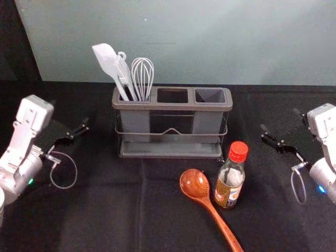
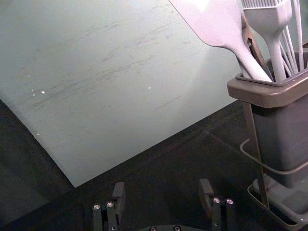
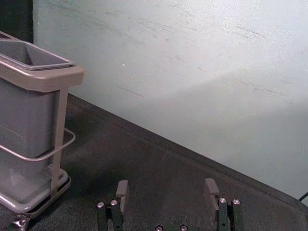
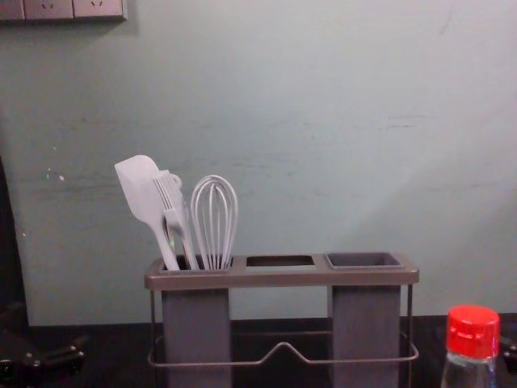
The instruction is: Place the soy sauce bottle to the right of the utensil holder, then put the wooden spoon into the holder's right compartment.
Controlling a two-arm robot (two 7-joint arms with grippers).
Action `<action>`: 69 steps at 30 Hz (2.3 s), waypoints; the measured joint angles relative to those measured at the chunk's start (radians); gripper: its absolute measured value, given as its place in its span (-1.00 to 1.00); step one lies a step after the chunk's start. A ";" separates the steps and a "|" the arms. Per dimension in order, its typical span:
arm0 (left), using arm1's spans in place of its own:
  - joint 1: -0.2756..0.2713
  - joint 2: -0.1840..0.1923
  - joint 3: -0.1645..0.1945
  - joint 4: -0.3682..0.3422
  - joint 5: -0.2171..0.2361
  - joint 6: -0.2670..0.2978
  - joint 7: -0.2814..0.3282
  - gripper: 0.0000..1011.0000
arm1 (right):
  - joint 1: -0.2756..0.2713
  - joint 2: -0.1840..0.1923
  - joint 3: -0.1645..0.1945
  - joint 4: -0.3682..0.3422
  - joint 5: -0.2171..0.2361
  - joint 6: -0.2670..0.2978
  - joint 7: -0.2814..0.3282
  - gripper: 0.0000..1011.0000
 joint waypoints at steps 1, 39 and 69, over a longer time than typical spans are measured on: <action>0.000 0.000 0.000 0.000 0.000 0.000 0.000 0.99 | 0.000 0.000 0.000 0.000 0.000 0.000 0.000 0.98; 0.000 0.000 0.000 0.000 0.000 0.000 0.000 0.99 | 0.000 0.000 0.000 0.000 0.000 0.000 0.000 0.98; 0.000 0.000 0.000 0.000 0.000 0.000 0.000 0.99 | -0.274 0.151 0.143 -0.271 0.077 -0.062 0.091 0.98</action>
